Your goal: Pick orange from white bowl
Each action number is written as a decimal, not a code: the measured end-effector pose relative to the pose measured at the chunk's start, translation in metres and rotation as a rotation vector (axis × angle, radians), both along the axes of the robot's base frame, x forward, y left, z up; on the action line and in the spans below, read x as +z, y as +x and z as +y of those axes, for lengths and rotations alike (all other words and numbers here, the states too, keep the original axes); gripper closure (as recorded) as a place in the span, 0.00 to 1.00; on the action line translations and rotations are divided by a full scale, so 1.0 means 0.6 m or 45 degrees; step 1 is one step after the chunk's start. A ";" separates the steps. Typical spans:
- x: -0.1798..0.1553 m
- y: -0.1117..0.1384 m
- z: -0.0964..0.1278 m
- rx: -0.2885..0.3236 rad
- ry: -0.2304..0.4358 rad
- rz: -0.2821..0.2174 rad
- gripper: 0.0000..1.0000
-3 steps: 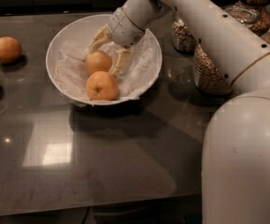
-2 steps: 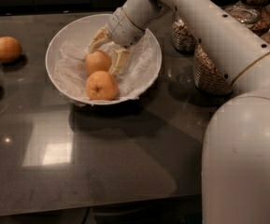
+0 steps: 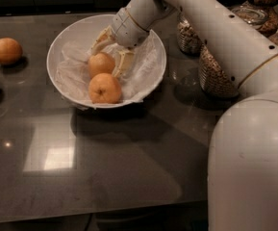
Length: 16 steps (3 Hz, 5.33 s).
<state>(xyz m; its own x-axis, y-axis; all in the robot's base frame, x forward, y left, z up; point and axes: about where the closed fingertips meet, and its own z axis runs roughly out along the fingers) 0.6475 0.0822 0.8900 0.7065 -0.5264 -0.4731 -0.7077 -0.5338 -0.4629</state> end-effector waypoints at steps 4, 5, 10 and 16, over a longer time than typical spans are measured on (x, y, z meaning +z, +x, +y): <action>0.046 -0.048 -0.121 -0.271 -0.126 -0.051 1.00; 0.046 -0.048 -0.121 -0.271 -0.126 -0.051 0.80; 0.089 -0.053 -0.107 -0.227 -0.131 -0.069 0.00; 0.039 -0.049 -0.102 -0.269 -0.062 0.055 0.14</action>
Offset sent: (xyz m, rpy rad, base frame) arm -0.0248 -0.0684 0.0194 -0.0696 -0.0280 -0.1883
